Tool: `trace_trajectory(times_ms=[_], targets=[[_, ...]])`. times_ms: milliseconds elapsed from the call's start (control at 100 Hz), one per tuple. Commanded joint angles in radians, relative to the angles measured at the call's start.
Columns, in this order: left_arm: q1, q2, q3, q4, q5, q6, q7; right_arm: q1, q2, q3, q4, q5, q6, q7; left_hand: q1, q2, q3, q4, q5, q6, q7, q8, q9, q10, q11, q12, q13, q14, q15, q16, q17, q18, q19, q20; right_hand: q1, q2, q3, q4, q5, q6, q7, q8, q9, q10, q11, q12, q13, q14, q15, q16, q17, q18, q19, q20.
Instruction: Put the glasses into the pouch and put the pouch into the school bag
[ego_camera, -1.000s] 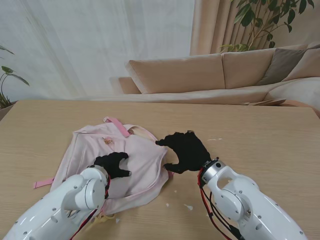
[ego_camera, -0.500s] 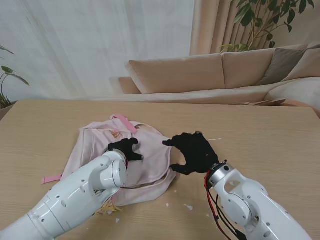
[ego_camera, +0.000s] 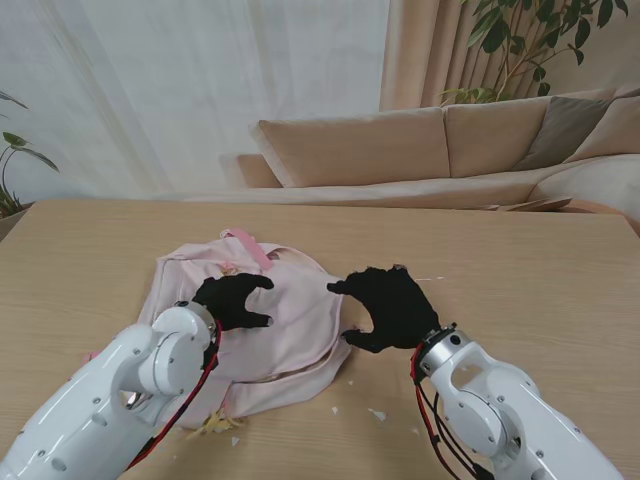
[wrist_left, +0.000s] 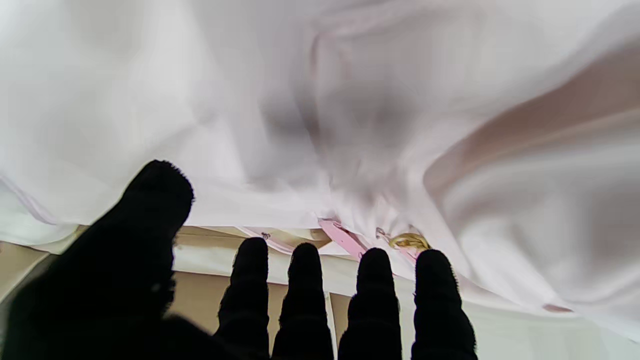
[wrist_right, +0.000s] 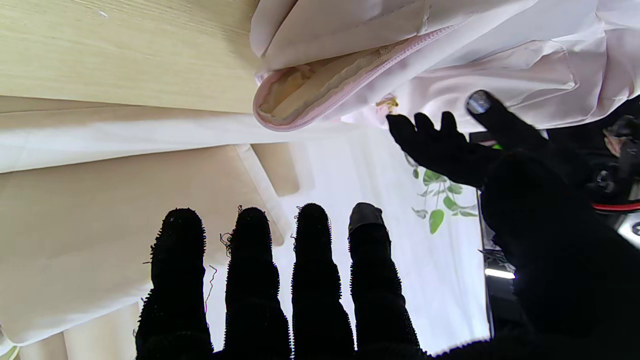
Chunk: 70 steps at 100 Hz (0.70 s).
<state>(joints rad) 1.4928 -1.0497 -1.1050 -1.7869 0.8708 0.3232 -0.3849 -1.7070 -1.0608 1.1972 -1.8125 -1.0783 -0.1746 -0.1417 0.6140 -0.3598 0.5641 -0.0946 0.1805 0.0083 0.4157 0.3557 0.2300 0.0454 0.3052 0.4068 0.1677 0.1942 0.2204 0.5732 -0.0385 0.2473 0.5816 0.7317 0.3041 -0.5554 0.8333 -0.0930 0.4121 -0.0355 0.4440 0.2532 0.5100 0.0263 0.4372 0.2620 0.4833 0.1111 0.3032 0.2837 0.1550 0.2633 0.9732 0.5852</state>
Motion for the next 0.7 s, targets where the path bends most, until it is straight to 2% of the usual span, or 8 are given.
trace_trajectory(times_ms=[0,70,150,290,350,480,560,690], targets=[[0.053,0.026,-0.034,-0.032,0.042,-0.031,-0.059,-0.003,-0.002,-0.009,-0.007,-0.003,0.002,0.013,-0.027,0.011,0.0,0.015,-0.035,-0.017,-0.062,-0.027,-0.037,-0.037,-0.046,-0.017,-0.043,-0.033,-0.038,-0.016,-0.021,-0.032,-0.051,0.024,-0.029,0.012,0.017,0.021,-0.011,-0.011,-0.01,0.016,-0.016,-0.016,0.007,0.002,-0.007,-0.009,0.007,0.019,-0.008,0.005,-0.004,0.015],[0.115,0.031,-0.1,-0.069,0.096,-0.1,-0.092,0.002,-0.002,-0.013,-0.006,-0.004,0.002,0.011,-0.03,-0.001,0.012,0.01,-0.034,-0.038,-0.149,-0.055,-0.045,-0.054,-0.094,-0.032,-0.062,-0.05,-0.077,-0.044,-0.021,-0.046,-0.132,0.019,-0.029,0.011,0.018,0.021,-0.012,-0.011,-0.011,0.017,-0.016,-0.017,0.006,0.002,-0.006,-0.008,0.007,0.019,-0.009,0.004,-0.005,0.014],[0.176,0.032,-0.155,-0.09,0.156,-0.164,-0.098,0.009,-0.003,-0.02,-0.004,0.001,0.004,0.011,-0.008,-0.013,0.033,0.008,-0.039,-0.081,-0.194,-0.049,-0.051,-0.081,-0.119,-0.038,-0.071,-0.065,-0.102,-0.065,-0.016,-0.057,-0.198,0.014,-0.027,0.013,0.018,0.021,-0.012,-0.012,-0.011,0.017,-0.018,-0.018,0.005,0.001,-0.007,-0.009,0.006,0.019,-0.01,0.004,-0.005,0.014],[0.234,0.032,-0.185,-0.086,0.248,-0.2,-0.09,0.016,-0.002,-0.03,0.002,-0.001,0.002,0.007,0.038,-0.009,0.037,0.012,-0.046,-0.143,-0.254,-0.044,-0.057,-0.114,-0.146,-0.047,-0.08,-0.078,-0.117,-0.076,-0.003,-0.069,-0.259,0.028,-0.029,0.012,0.018,0.021,-0.012,-0.011,-0.011,0.017,-0.017,-0.018,0.005,0.002,-0.006,-0.009,0.007,0.019,-0.01,0.005,-0.005,0.015],[0.243,0.031,-0.178,-0.072,0.265,-0.199,-0.076,0.016,-0.003,-0.032,0.003,0.0,0.003,0.005,0.043,-0.01,0.033,0.015,-0.04,-0.142,-0.29,-0.029,-0.058,-0.116,-0.153,-0.039,-0.08,-0.081,-0.118,-0.074,0.007,-0.069,-0.293,0.052,-0.029,0.013,0.018,0.021,-0.012,-0.012,-0.011,0.017,-0.017,-0.018,0.006,0.002,-0.007,-0.009,0.007,0.019,-0.01,0.005,-0.005,0.014],[0.225,0.033,-0.132,-0.024,0.286,-0.177,-0.061,0.011,-0.002,-0.03,0.001,-0.002,0.0,0.004,0.034,0.0,0.029,0.014,-0.049,-0.133,-0.305,-0.024,-0.059,-0.117,-0.154,-0.036,-0.077,-0.08,-0.116,-0.072,0.014,-0.068,-0.301,0.059,-0.029,0.015,0.017,0.021,-0.016,-0.013,-0.013,0.017,-0.019,-0.017,0.004,0.001,-0.009,-0.009,0.006,0.018,-0.01,0.005,-0.006,0.014],[0.19,0.033,-0.087,0.018,0.285,-0.143,-0.042,0.005,-0.003,-0.029,-0.002,-0.002,0.004,0.003,0.031,0.004,0.028,0.016,-0.047,-0.131,-0.31,-0.019,-0.058,-0.118,-0.152,-0.034,-0.074,-0.079,-0.114,-0.07,0.018,-0.067,-0.307,0.062,-0.029,0.019,0.015,0.021,-0.02,-0.012,-0.016,0.016,-0.022,-0.017,0.003,0.0,-0.01,-0.009,0.005,0.018,-0.012,0.004,-0.007,0.014],[0.101,0.03,0.0,0.096,0.229,-0.062,-0.007,-0.001,-0.004,-0.022,-0.002,0.002,0.008,0.0,0.028,0.008,0.03,0.017,-0.046,-0.129,-0.312,-0.01,-0.056,-0.113,-0.148,-0.031,-0.072,-0.081,-0.111,-0.068,0.021,-0.067,-0.314,0.067,-0.026,0.019,0.013,0.023,-0.019,-0.013,-0.018,0.015,-0.022,-0.018,0.001,0.0,-0.01,-0.009,0.004,0.017,-0.014,0.005,-0.009,0.013]])
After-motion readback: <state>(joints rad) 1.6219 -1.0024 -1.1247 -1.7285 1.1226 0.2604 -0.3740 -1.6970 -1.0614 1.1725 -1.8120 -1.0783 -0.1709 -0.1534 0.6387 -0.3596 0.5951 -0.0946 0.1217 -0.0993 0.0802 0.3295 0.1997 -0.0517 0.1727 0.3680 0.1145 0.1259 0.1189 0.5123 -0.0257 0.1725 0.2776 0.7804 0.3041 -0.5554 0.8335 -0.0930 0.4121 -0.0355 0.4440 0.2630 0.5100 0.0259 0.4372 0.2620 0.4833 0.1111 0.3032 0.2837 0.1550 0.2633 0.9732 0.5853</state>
